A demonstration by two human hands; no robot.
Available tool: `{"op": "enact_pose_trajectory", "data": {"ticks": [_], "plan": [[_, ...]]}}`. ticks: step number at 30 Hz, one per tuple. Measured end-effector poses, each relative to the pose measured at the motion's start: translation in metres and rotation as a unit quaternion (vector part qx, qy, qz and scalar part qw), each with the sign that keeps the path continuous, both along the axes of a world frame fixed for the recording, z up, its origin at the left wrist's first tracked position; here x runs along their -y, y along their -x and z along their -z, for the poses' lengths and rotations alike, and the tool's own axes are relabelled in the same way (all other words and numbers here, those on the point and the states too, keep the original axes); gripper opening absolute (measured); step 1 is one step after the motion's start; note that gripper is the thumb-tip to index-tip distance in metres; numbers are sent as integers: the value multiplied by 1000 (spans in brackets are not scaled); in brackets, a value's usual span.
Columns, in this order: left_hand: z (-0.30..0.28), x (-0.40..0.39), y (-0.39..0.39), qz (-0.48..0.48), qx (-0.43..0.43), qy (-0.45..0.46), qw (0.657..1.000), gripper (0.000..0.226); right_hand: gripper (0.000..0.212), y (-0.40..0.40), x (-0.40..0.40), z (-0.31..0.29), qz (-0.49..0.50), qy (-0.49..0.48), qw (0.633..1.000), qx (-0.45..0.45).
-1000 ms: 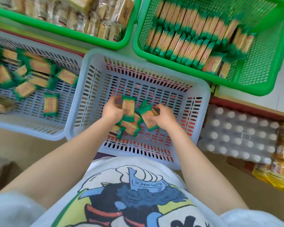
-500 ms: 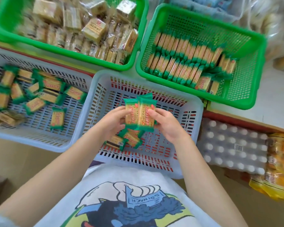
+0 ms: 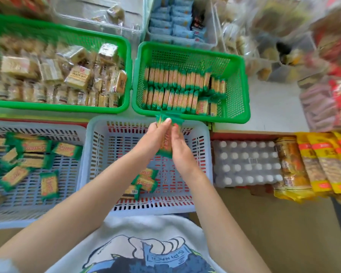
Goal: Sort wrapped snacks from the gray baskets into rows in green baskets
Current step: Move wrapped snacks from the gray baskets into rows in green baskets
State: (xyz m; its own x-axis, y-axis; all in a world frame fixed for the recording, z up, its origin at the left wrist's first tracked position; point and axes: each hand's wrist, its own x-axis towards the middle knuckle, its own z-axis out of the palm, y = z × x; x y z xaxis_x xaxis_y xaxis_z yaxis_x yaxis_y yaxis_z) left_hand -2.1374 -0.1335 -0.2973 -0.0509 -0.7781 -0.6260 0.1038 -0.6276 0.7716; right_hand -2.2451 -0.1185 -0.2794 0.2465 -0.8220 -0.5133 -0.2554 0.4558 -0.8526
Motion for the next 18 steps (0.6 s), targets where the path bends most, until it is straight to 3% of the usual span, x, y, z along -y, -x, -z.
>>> {"op": "enact_pose_trajectory", "data": {"ticks": [3, 7, 10, 12, 15, 18], "plan": [[-5, 3, 9, 10, 5, 13, 1000, 52, 78, 8, 1, -2, 11, -7, 1000, -1], [-12, 22, 25, 27, 72, 13, 997, 87, 41, 35, 23, -1, -10, -28, 999, 12], [-6, 46, 51, 55, 41, 22, 997, 46, 39, 70, 48, 3, 24, -16, 999, -31], [-25, 63, 74, 91, 77, 48, 992, 40, 41, 103, 72, 5, 82, -20, 996, -38], [8, 99, 91, 81, 211, 146, 963, 47, 46, 156, 122, 4, 155, -14, 987, -39], [50, 125, 102, 154, 407, 192, 880, 46, 48, 197, 177, 8, 141, -2, 983, -120]]}}
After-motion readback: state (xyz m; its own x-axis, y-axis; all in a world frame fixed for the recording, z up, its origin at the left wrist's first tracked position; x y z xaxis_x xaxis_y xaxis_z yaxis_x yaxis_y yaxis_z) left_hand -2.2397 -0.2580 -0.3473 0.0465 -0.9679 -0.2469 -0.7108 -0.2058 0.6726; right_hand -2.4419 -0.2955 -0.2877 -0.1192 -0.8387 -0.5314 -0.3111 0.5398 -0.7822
